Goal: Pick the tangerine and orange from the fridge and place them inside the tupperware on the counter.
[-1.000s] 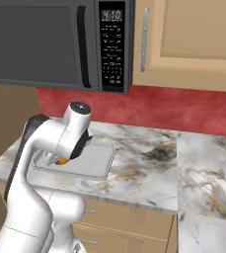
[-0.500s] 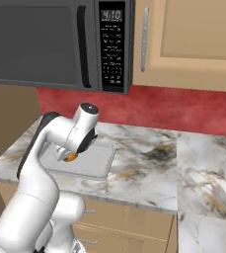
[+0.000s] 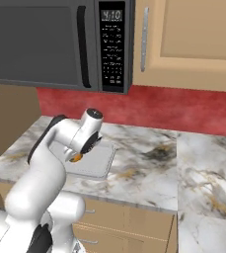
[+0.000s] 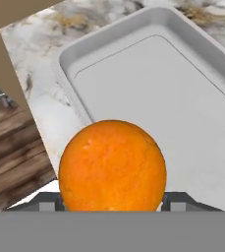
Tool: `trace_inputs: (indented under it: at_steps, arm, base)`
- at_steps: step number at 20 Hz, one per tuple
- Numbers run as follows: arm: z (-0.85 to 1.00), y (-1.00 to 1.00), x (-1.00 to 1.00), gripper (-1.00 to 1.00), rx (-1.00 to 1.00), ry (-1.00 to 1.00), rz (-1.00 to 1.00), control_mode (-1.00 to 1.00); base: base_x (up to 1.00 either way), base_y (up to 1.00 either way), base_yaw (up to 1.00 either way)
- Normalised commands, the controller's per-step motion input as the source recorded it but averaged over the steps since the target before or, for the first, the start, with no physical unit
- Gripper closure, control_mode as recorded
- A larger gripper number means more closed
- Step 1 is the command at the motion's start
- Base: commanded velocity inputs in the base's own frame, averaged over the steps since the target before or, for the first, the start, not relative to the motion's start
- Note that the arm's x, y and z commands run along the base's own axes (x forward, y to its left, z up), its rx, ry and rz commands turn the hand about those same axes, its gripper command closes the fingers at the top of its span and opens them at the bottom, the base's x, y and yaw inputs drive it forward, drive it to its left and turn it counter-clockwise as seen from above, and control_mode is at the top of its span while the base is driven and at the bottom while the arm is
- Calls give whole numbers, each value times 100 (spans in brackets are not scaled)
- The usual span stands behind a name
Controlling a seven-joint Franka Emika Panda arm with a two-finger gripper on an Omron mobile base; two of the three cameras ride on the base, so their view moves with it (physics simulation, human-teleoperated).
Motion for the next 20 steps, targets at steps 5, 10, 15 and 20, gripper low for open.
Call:
trace_inputs:
  at_steps: [5,10,15,20]
  arm:
    - [-40,0,38,100,-2,0,0,-100]
    - [-30,0,28,100,0,0,0,-100]
    - [-32,0,26,100,0,0,0,-100]
    - [-33,0,27,100,0,2,0,-100]
  base:
    - [0,0,0]
    - [0,0,0]
    - [0,0,0]
    - [0,0,0]
